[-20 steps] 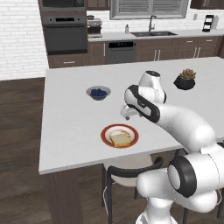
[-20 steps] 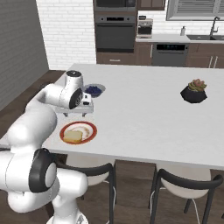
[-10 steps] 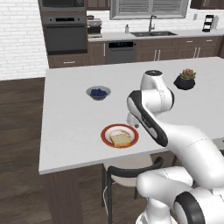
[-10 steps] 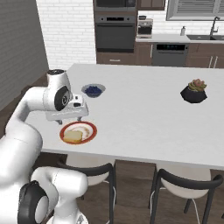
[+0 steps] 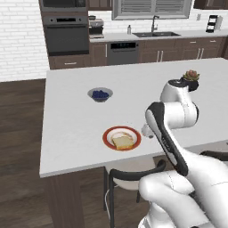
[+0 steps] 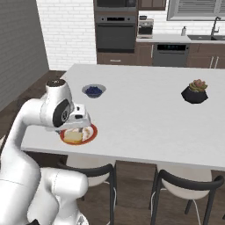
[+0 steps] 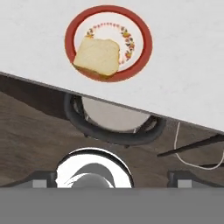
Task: Start the toaster. Once the lever pops up, take the bread to the plate on the dining counter.
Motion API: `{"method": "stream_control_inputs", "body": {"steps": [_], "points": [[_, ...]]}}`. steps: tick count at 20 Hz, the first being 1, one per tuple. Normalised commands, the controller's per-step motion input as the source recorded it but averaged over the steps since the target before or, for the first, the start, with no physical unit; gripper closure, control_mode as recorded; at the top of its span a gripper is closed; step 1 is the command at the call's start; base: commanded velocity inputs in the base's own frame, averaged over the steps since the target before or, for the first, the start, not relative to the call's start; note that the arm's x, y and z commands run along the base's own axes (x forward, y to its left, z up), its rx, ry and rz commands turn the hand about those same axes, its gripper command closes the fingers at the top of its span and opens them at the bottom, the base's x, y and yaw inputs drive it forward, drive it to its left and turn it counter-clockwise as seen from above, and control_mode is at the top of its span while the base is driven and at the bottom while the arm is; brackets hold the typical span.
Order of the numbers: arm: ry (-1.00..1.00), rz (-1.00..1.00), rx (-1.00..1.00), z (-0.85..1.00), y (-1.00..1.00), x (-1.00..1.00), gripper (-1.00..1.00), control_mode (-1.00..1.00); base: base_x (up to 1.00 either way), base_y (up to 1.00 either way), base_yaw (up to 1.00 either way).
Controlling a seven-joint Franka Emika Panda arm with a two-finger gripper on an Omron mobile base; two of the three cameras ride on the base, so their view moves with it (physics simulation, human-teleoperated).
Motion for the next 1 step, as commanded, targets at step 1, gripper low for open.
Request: {"method": "stream_control_inputs", "body": {"steps": [1], "points": [[-0.12, 0.00, 0.10, 0.01, -0.31, -0.14, -1.00, -1.00, 0.00, 0.00, 0.00]]}}
